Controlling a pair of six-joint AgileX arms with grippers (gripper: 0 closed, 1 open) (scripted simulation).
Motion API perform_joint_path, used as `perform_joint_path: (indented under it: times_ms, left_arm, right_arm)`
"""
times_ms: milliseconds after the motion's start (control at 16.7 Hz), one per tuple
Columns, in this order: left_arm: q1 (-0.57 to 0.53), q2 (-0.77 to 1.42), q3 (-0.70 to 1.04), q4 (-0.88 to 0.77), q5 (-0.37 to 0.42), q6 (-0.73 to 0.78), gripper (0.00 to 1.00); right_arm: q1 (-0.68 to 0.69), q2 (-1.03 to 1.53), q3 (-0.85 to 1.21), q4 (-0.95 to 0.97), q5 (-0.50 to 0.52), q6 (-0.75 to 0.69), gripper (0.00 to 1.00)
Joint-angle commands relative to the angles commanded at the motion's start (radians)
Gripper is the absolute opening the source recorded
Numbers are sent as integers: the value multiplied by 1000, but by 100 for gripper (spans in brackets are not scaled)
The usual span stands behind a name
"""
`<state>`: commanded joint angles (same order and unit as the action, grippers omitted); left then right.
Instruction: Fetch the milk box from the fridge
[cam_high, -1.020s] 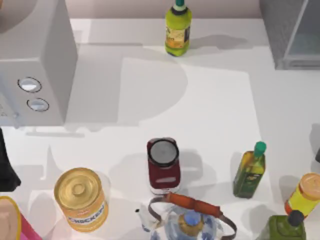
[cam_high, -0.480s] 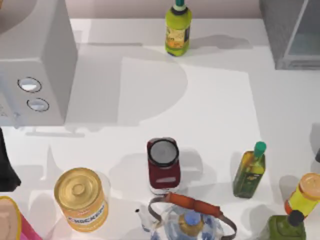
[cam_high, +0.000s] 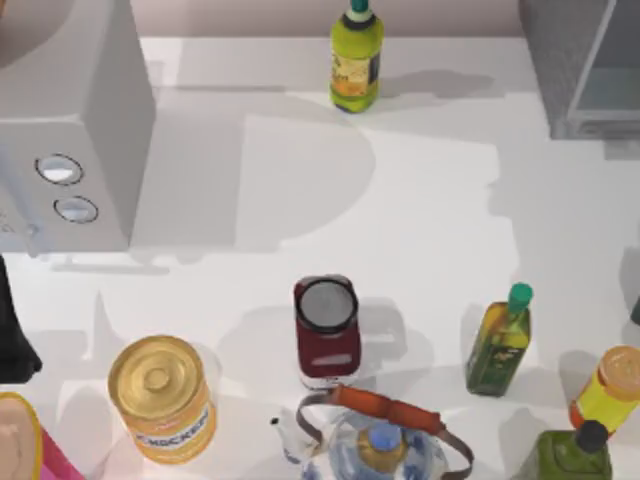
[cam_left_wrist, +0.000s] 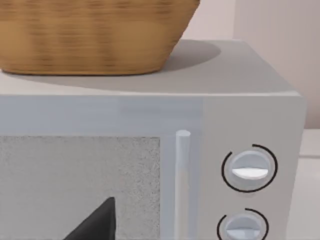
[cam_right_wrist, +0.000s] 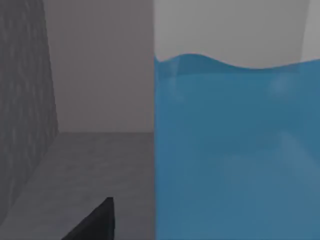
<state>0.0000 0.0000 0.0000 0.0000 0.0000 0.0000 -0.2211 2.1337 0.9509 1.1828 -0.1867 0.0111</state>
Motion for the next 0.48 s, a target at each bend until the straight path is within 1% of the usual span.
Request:
perform_joint_path:
  times_ms: [240,480]
  left_arm:
    - [0,0,0,0,0,0,100]
    - [0,0,0,0,0,0,100]
  right_arm:
    - [-2,9,14,-7,-1,0,100]
    - [12,86,164,-74,13,-1,100]
